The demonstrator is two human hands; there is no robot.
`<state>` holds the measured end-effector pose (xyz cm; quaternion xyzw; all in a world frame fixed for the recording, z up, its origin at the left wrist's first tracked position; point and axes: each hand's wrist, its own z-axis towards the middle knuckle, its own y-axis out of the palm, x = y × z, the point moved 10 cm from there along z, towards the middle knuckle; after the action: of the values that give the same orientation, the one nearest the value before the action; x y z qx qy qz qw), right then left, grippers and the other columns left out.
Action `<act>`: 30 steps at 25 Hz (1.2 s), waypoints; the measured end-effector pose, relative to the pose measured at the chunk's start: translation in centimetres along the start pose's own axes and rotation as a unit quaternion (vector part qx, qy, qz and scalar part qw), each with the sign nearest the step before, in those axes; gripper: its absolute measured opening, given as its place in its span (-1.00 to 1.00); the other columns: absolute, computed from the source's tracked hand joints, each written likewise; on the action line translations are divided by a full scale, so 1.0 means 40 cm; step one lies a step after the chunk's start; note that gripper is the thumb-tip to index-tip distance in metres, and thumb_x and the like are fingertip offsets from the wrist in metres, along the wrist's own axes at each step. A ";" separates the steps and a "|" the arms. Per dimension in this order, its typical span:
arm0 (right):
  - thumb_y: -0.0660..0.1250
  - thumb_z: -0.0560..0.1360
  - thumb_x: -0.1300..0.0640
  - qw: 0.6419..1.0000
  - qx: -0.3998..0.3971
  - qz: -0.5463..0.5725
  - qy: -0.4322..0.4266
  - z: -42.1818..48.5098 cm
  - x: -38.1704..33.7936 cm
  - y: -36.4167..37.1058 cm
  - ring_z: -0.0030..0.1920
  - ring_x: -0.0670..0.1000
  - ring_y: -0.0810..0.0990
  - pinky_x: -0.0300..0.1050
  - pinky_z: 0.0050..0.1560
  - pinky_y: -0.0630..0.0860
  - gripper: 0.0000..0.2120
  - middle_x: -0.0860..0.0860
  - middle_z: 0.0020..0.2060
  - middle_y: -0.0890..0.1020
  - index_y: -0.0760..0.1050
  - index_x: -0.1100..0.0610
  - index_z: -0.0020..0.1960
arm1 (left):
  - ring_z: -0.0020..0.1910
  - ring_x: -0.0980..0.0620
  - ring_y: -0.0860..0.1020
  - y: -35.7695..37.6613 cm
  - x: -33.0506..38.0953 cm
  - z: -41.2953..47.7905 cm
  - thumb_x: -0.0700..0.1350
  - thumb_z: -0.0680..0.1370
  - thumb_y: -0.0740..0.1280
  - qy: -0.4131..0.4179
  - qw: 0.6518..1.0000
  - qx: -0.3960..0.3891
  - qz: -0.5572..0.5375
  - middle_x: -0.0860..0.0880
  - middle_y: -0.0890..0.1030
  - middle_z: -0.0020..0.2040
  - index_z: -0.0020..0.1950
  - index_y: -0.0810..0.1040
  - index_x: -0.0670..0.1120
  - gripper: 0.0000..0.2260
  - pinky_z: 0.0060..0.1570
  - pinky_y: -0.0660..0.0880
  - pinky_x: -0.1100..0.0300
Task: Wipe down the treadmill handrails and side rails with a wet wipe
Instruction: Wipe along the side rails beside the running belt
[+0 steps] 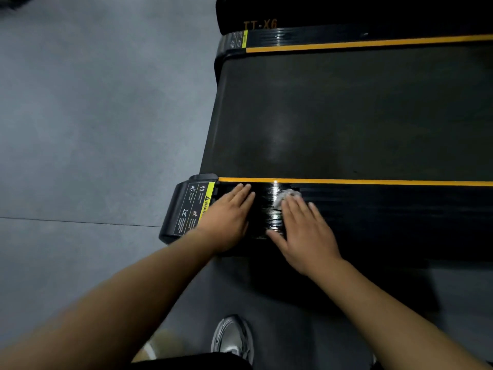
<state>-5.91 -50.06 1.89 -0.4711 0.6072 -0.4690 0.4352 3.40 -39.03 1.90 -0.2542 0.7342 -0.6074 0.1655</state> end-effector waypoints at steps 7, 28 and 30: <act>-0.20 0.60 -0.31 0.998 0.025 0.023 -0.059 -0.009 -0.087 0.023 0.65 0.07 0.03 0.05 0.64 -0.07 -0.19 0.14 0.64 0.13 0.11 0.22 0.65 | 0.65 -0.12 0.05 0.014 0.038 0.021 0.10 0.57 -0.04 0.013 0.995 0.059 -0.080 -0.21 0.15 0.64 0.62 0.20 -0.24 -0.32 0.63 0.04 -0.04; 0.05 0.57 -0.23 0.997 0.078 -0.013 -0.012 -0.121 -0.061 0.039 0.59 0.15 0.26 0.13 0.52 0.11 -0.25 0.18 0.56 0.34 0.32 0.26 0.56 | 0.60 -0.19 0.23 0.008 0.057 0.025 0.04 0.57 0.10 0.059 0.990 0.112 -0.062 -0.24 0.32 0.58 0.55 0.35 -0.27 -0.38 0.57 0.23 -0.12; 0.08 0.56 -0.20 0.995 0.100 -0.019 0.018 -0.157 -0.009 0.034 0.59 0.18 0.27 0.13 0.53 0.11 -0.26 0.20 0.56 0.34 0.32 0.29 0.56 | 0.60 -0.20 0.24 0.007 0.056 0.024 0.03 0.55 0.11 0.060 0.990 0.119 -0.056 -0.24 0.32 0.58 0.55 0.35 -0.27 -0.37 0.57 0.22 -0.12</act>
<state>-12.16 -48.56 1.75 -0.4282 0.5557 -0.5437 0.4606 2.06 -41.06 1.57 -0.2363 0.6501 -0.7128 0.1157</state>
